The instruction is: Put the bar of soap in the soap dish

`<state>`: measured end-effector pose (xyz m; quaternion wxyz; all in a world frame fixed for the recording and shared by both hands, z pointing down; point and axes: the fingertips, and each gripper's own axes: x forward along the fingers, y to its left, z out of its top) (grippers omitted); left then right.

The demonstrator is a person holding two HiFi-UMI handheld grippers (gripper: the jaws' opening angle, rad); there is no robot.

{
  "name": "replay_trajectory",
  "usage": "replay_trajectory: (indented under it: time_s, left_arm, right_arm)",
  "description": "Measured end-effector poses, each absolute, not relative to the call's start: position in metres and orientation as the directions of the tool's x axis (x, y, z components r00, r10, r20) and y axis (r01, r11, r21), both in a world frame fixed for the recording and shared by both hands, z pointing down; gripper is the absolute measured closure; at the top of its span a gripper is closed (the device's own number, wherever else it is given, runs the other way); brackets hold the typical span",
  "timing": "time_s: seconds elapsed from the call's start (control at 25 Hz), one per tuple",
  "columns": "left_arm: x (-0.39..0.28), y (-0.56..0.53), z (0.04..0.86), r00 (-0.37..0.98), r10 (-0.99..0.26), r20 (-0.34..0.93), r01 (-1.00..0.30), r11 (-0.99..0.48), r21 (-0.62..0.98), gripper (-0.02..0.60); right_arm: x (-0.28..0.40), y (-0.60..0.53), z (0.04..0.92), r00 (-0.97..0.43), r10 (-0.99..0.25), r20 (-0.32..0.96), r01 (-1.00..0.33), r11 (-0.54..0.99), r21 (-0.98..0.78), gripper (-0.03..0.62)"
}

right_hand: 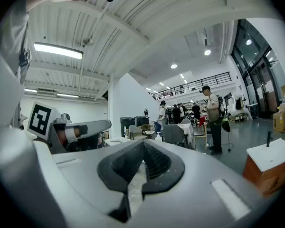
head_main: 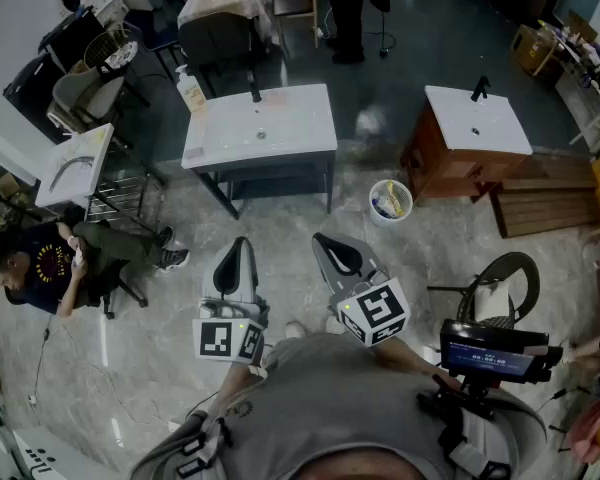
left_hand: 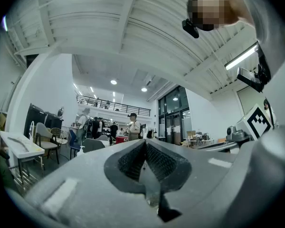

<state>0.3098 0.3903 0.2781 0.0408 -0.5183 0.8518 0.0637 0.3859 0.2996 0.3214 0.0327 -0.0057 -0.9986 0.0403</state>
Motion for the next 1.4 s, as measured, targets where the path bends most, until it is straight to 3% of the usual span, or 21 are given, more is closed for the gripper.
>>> replay_trajectory:
  time_s: [0.44,0.76,0.96,1.4]
  left_arm:
    - [0.329,0.388,0.286,-0.497,-0.856,-0.140,-0.868,0.489,0.090,0.583]
    - [0.337,0.367,0.290,-0.549,-0.828,-0.115,-0.836,0.545,0.063,0.583]
    - [0.339,0.351,0.293,-0.549,-0.831,-0.093,-0.836,0.547,0.048,0.583]
    - [0.313,0.319,0.303,-0.522,-0.847,-0.101,-0.853,0.520,0.043,0.583]
  right_arm:
    - [0.388,0.290,0.340,-0.994,0.070,0.086,0.061,0.993,-0.100,0.592]
    - [0.380,0.242,0.348,-0.991,0.035,0.126,0.026,0.997,-0.073,0.591]
    - [0.373,0.226,0.358,-0.988,0.056,0.142,0.040,0.993,-0.110,0.591]
    - [0.360,0.186,0.371,-0.991,-0.023,0.134,-0.040,0.991,-0.126,0.591]
